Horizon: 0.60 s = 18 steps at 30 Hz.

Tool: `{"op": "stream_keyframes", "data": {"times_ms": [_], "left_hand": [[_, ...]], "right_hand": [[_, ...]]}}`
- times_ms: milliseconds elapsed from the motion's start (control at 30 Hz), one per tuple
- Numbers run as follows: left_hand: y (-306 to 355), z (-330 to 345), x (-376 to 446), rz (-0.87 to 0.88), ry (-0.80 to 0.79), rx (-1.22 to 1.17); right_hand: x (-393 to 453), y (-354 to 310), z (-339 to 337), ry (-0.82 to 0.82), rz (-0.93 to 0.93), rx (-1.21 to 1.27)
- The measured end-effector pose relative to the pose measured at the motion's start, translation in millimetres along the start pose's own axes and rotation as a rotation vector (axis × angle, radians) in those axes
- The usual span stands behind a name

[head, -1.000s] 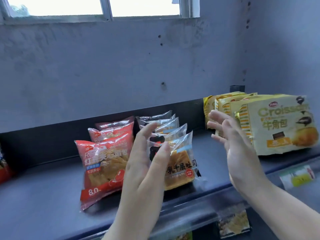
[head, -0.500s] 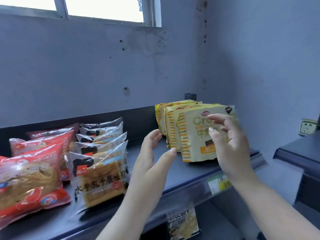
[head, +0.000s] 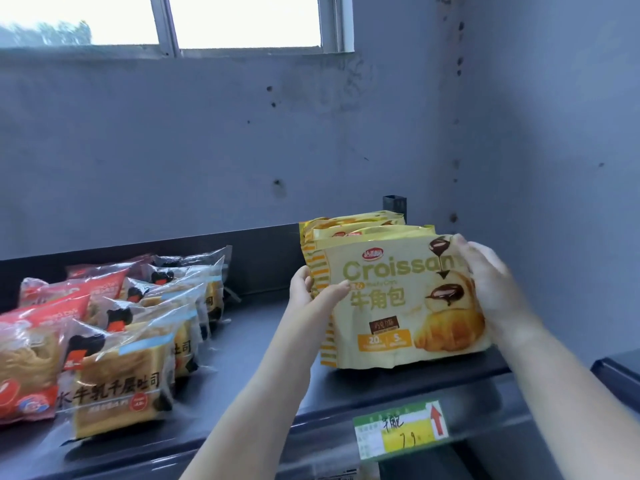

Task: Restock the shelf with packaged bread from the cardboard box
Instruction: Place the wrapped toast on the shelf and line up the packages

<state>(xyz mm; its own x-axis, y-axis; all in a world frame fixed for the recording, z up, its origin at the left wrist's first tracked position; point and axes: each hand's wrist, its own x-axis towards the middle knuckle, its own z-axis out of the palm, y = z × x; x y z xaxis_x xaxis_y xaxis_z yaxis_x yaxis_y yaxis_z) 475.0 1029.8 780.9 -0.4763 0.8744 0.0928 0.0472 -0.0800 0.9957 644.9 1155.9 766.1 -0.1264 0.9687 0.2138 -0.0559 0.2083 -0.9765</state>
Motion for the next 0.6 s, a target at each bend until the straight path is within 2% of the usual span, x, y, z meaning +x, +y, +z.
{"op": "stream_keyframes", "data": {"times_ms": [100,233,600], "left_hand": [[-2.2,0.4,14.5,-0.024,0.111,-0.089],[-6.6,7.4,9.8,-0.026,0.121,-0.076],[-10.9,17.9,7.9,-0.011,0.179,-0.094]], "right_hand": [[9.7,-2.0,-5.7,-0.101,0.052,0.096],[22.1,0.4,-1.7,-0.256,0.102,0.166],[35.5,13.5,7.1,-0.336,0.067,0.106]]}}
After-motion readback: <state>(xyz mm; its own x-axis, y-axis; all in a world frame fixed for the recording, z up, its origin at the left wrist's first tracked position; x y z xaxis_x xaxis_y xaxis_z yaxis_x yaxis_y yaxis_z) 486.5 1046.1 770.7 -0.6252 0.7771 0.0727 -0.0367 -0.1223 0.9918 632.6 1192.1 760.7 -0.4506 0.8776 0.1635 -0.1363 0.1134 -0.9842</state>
